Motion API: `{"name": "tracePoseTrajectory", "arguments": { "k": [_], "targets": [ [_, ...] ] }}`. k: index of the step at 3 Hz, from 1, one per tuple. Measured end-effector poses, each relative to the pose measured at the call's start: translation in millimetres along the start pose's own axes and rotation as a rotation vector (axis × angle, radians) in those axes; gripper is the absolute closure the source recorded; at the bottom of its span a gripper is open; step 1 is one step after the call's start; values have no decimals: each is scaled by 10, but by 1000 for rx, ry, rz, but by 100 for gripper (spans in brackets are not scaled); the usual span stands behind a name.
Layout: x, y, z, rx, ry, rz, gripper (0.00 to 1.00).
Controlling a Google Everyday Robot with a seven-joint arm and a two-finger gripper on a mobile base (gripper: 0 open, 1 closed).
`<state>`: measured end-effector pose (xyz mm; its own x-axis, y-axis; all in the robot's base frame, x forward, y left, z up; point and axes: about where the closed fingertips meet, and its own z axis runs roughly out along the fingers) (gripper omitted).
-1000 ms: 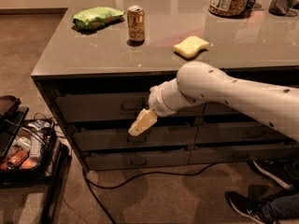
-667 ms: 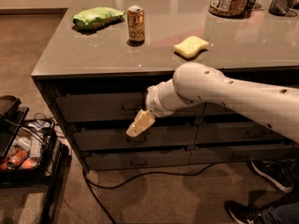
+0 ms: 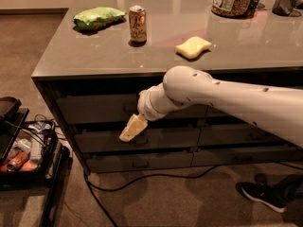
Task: Open top drawer
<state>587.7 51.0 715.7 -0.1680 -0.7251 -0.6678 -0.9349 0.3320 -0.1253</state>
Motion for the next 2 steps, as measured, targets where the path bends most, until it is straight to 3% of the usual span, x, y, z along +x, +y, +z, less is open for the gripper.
{"name": "tracePoseTrajectory", "arguments": {
  "k": [1,2],
  "targets": [
    [70,-53,-2,-20,-56,43,0],
    [70,-53,-2,-20,-56,43,0]
  ]
}}
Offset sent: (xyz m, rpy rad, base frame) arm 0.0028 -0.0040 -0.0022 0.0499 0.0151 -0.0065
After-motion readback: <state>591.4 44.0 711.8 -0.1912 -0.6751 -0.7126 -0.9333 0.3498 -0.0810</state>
